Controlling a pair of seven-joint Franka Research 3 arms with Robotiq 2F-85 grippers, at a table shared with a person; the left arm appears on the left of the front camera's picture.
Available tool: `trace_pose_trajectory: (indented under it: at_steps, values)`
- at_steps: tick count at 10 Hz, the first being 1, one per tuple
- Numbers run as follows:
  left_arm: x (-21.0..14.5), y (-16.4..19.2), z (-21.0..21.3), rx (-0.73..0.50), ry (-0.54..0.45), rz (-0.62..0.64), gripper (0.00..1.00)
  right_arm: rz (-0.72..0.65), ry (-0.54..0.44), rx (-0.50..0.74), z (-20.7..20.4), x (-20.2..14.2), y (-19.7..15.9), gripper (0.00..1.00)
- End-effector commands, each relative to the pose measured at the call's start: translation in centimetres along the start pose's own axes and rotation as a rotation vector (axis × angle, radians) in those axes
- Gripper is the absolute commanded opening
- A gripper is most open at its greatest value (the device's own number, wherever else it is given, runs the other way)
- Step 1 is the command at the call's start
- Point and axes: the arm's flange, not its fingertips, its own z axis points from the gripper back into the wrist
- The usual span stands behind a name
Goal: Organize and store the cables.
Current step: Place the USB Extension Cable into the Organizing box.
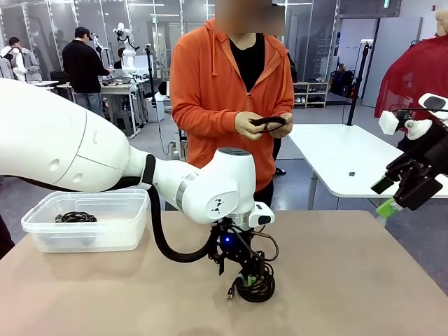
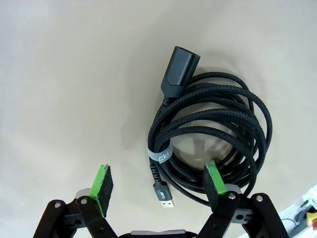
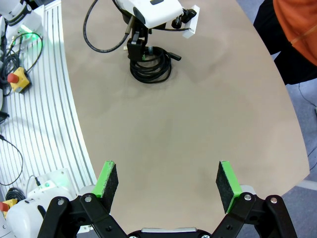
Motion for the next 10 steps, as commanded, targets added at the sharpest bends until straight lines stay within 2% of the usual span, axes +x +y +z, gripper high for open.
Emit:
trace_pose_trajectory:
  at_steps: [1,2,3,4,10]
  values:
    - [0.61,-0.22,-0.36,-0.001,-0.005,0.029,0.71,-0.006,-0.004,-0.006,-0.04,0.24,-0.19,1.0]
    - [0.73,-0.18,-0.58,0.006,-0.022,0.04,0.52,-0.006,-0.004,-0.006,-0.04,0.24,-0.19,1.0]
    - [0.82,-0.19,-0.59,0.007,-0.027,0.042,0.21,-0.006,-0.004,-0.006,-0.04,0.24,-0.19,1.0]
    - [0.79,-0.19,-0.52,0.012,-0.026,0.043,0.0,-0.006,-0.004,-0.006,-0.04,0.24,-0.19,1.0]
    - [0.89,-0.34,-0.3,0.009,-0.043,0.023,0.0,-0.006,-0.004,-0.006,-0.04,0.24,-0.19,1.0]
